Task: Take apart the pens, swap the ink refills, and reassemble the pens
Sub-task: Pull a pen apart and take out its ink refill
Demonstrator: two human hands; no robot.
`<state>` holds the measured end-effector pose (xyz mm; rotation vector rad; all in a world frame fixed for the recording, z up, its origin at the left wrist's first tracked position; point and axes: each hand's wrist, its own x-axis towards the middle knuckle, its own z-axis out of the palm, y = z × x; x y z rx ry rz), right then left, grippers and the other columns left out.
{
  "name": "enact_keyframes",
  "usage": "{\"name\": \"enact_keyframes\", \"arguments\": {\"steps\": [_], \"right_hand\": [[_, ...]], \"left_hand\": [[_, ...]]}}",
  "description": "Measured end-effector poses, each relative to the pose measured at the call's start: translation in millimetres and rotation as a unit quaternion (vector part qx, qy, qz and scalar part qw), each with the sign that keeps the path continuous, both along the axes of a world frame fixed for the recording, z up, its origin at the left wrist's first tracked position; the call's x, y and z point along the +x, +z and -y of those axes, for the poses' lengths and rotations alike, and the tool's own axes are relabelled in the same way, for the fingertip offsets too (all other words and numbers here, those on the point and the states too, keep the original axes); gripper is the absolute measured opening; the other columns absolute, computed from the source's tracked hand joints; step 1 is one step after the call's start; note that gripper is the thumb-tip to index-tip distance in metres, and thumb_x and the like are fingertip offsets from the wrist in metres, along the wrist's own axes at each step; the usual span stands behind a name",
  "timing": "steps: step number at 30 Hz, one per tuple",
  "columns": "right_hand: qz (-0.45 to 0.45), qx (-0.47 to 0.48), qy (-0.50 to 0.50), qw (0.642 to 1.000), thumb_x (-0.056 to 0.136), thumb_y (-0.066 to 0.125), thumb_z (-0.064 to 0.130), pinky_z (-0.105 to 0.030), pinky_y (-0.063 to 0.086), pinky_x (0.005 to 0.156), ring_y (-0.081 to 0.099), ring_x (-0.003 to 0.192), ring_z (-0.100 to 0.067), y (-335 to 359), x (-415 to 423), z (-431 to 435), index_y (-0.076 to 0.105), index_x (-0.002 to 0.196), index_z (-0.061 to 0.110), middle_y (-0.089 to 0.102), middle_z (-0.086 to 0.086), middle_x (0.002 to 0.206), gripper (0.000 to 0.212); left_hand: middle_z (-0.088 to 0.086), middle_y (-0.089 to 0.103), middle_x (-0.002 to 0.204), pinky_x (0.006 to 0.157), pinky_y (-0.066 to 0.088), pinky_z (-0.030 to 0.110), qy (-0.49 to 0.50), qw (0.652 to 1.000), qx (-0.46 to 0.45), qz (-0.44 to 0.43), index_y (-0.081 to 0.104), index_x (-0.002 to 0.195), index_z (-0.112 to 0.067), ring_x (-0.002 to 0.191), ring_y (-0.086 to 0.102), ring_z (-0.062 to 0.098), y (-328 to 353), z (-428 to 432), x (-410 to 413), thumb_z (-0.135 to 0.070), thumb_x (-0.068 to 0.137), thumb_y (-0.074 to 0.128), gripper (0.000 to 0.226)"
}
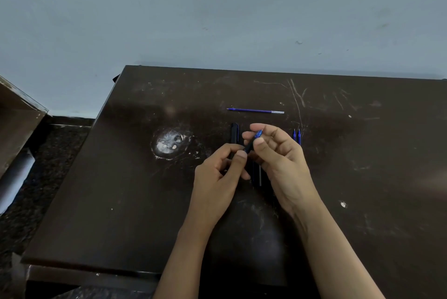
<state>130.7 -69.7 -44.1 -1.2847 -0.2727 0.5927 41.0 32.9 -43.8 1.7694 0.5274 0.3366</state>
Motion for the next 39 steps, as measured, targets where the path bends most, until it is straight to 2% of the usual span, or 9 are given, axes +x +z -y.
{"name": "enact_keyframes", "arguments": {"steps": [4,10,13,15,17,20,24,29,39], "right_hand": [[0.015,-0.022,-0.012,1.000,0.081,0.070,0.017,-0.044,0.054,0.092,0.066,0.082,-0.013,1,-1,0,0.068,0.105,0.011,0.068,0.008,0.076,0.025],[-0.040,0.020,-0.001,0.999,0.093,0.049,-0.007,-0.040,0.052,0.088,0.066,0.093,-0.017,1,-1,-3,0.067,0.106,0.012,0.071,-0.004,0.093,0.029],[-0.038,0.008,0.013,0.999,0.096,0.049,0.000,-0.036,0.052,0.089,0.066,0.094,-0.015,3,-3,-4,0.067,0.106,0.014,0.071,-0.003,0.096,0.026],[-0.016,-0.027,0.007,0.999,0.088,0.064,0.016,-0.041,0.052,0.094,0.067,0.094,-0.018,3,-4,-4,0.069,0.106,0.015,0.071,-0.003,0.095,0.018],[-0.015,-0.037,-0.013,0.999,0.077,0.073,0.025,-0.047,0.053,0.095,0.066,0.087,-0.020,3,-5,-4,0.069,0.102,0.013,0.070,-0.004,0.086,0.028],[-0.022,-0.021,-0.027,0.999,0.086,0.066,0.009,-0.045,0.052,0.095,0.067,0.089,-0.020,2,-4,-4,0.069,0.102,0.012,0.071,-0.006,0.088,0.016],[-0.069,0.010,-0.015,0.997,0.096,0.045,-0.004,-0.029,0.053,0.082,0.068,0.088,-0.013,5,-4,-5,0.067,0.105,0.013,0.072,-0.003,0.092,0.029],[-0.051,-0.001,-0.012,0.999,0.093,0.054,0.003,-0.037,0.052,0.090,0.065,0.089,-0.016,9,-4,-5,0.069,0.102,0.014,0.069,-0.002,0.089,0.020],[-0.061,0.109,-0.239,0.963,0.093,0.056,-0.002,-0.025,0.056,0.081,0.067,0.083,-0.012,14,5,1,0.061,0.115,0.005,0.070,-0.004,0.090,0.023]], "left_hand": [[-0.007,0.063,0.059,0.053,0.040,0.013,-0.008,1.000,0.005,-0.007,0.066,0.101,-0.029,0.052,0.054,-0.004,-1,0,0,-0.033,0.096,0.050,0.017],[-0.005,0.062,0.057,0.055,0.040,0.019,-0.003,1.000,-0.012,-0.002,0.064,0.103,-0.035,0.051,0.051,-0.003,-2,-1,-1,-0.034,0.096,0.052,0.014],[-0.005,0.062,0.057,0.055,0.040,0.021,0.000,1.000,-0.021,0.002,0.064,0.104,-0.035,0.051,0.051,-0.002,-3,-1,0,-0.032,0.096,0.052,0.015],[-0.006,0.061,0.057,0.056,0.040,0.020,-0.001,1.000,-0.024,0.002,0.065,0.105,-0.032,0.051,0.052,-0.002,-2,-2,0,-0.030,0.097,0.051,0.016],[-0.006,0.061,0.057,0.056,0.040,0.021,-0.002,1.000,-0.026,0.003,0.065,0.102,-0.032,0.050,0.051,-0.002,-2,-2,0,-0.030,0.097,0.052,0.014],[-0.005,0.062,0.056,0.055,0.041,0.025,0.002,1.000,-0.029,-0.002,0.064,0.099,-0.032,0.050,0.050,0.000,-3,-1,0,-0.032,0.095,0.054,0.011],[-0.004,0.062,0.056,0.054,0.042,0.028,0.000,1.000,-0.028,-0.005,0.062,0.099,-0.034,0.050,0.049,0.003,-2,-2,0,-0.033,0.095,0.054,0.009],[-0.006,0.063,0.058,0.057,0.044,0.026,-0.013,1.000,-0.006,-0.011,0.062,0.104,-0.032,0.053,0.053,-0.001,-3,-2,-1,-0.033,0.096,0.051,0.013],[-0.011,0.060,0.061,0.051,0.036,0.007,0.003,1.000,0.007,-0.005,0.069,0.103,-0.024,0.047,0.051,-0.007,-1,-4,-1,-0.023,0.098,0.052,0.018]]}}
